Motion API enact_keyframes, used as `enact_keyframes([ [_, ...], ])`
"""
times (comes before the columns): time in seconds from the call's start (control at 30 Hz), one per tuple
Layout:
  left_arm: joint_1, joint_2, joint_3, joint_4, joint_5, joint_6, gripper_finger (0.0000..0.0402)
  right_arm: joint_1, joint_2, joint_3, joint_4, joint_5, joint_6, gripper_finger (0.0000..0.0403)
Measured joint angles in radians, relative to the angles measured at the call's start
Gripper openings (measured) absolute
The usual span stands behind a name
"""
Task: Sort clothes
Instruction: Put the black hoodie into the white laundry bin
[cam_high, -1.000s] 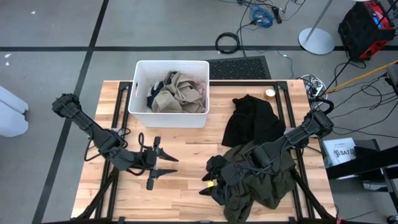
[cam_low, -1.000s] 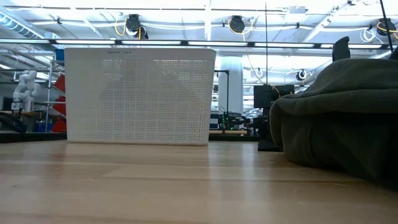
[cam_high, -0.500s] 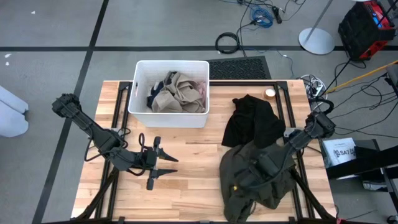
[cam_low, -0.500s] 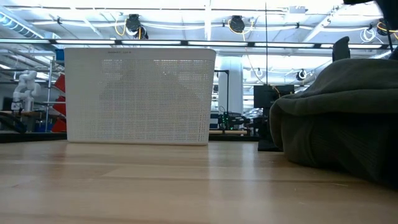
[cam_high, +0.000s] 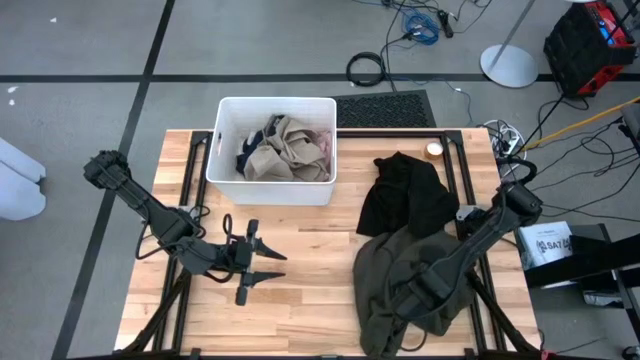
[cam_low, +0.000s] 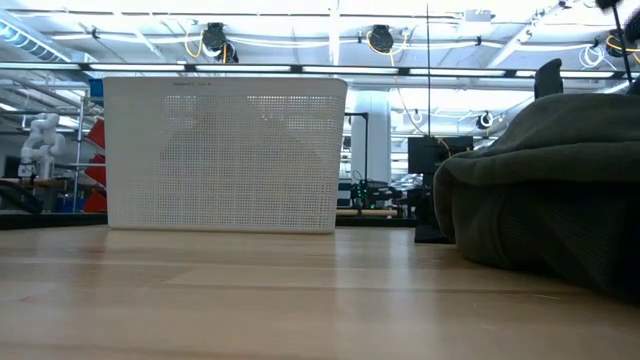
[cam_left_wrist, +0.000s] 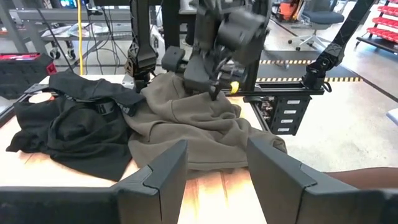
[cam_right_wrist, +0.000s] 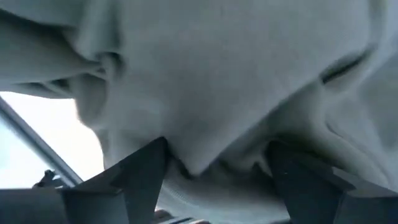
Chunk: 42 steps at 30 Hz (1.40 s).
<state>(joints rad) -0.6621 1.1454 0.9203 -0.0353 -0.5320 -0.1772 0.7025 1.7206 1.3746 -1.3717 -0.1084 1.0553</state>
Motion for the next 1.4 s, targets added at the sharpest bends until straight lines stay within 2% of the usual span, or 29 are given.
enact_keyframes([
  [0.07, 0.0, 0.0, 0.0, -0.001, 0.0, 0.0, 0.0173, 0.0, 0.0, -0.049, 0.053, -0.016, 0.008, 0.0257],
  [0.13, 0.0, 0.0, 0.0, -0.002, 0.0, 0.0, 0.0173, 0.0, 0.0, -0.076, 0.093, -0.019, 0.008, 0.0224],
  [0.2, 0.0, 0.0, 0.0, -0.003, 0.0, 0.0, 0.0173, -0.006, 0.0, -0.087, 0.119, -0.02, 0.005, 0.0164],
  [0.3, 0.0, 0.0, 0.0, -0.002, 0.0, 0.0, 0.0173, -0.024, 0.0, -0.076, 0.141, -0.021, -0.052, 0.0042],
  [0.37, 0.0, 0.0, 0.0, -0.001, 0.0, -0.001, 0.0173, -0.042, 0.0, -0.058, 0.149, -0.003, -0.084, 0.0019],
  [0.47, 0.0, 0.0, 0.0, 0.0, 0.0, -0.02, 0.0173, -0.077, 0.001, 0.012, 0.147, 0.051, -0.131, 0.0015],
  [0.63, 0.0, 0.014, 0.0, 0.028, 0.0, -0.005, 0.0173, -0.113, 0.001, 0.232, 0.191, 0.247, -0.298, 0.0005],
  [0.8, 0.0, 0.066, 0.0, 0.117, 0.005, 0.008, 0.0173, -0.115, 0.0, 0.433, 0.325, 0.47, -0.52, 0.0004],
  [0.9, 0.0, 0.101, 0.0, 0.139, 0.007, 0.026, 0.0173, -0.137, -0.002, 0.48, 0.451, 0.522, -0.645, 0.0004],
  [1.03, 0.002, 0.126, 0.0, 0.141, 0.008, 0.026, 0.0173, -0.2, 0.007, 0.452, 0.547, 0.504, -0.704, 0.0004],
  [1.17, 0.002, 0.132, 0.0, 0.129, 0.029, 0.026, 0.0173, -0.257, 0.025, 0.415, 0.472, 0.35, -0.644, 0.0021],
  [1.27, 0.001, 0.132, 0.0, 0.115, 0.031, 0.026, 0.0173, -0.272, 0.032, 0.389, 0.396, 0.316, -0.584, 0.0056],
  [1.4, 0.001, 0.132, 0.0, 0.094, 0.031, 0.025, 0.0173, -0.272, 0.032, 0.366, 0.346, 0.28, -0.522, 0.0123],
])
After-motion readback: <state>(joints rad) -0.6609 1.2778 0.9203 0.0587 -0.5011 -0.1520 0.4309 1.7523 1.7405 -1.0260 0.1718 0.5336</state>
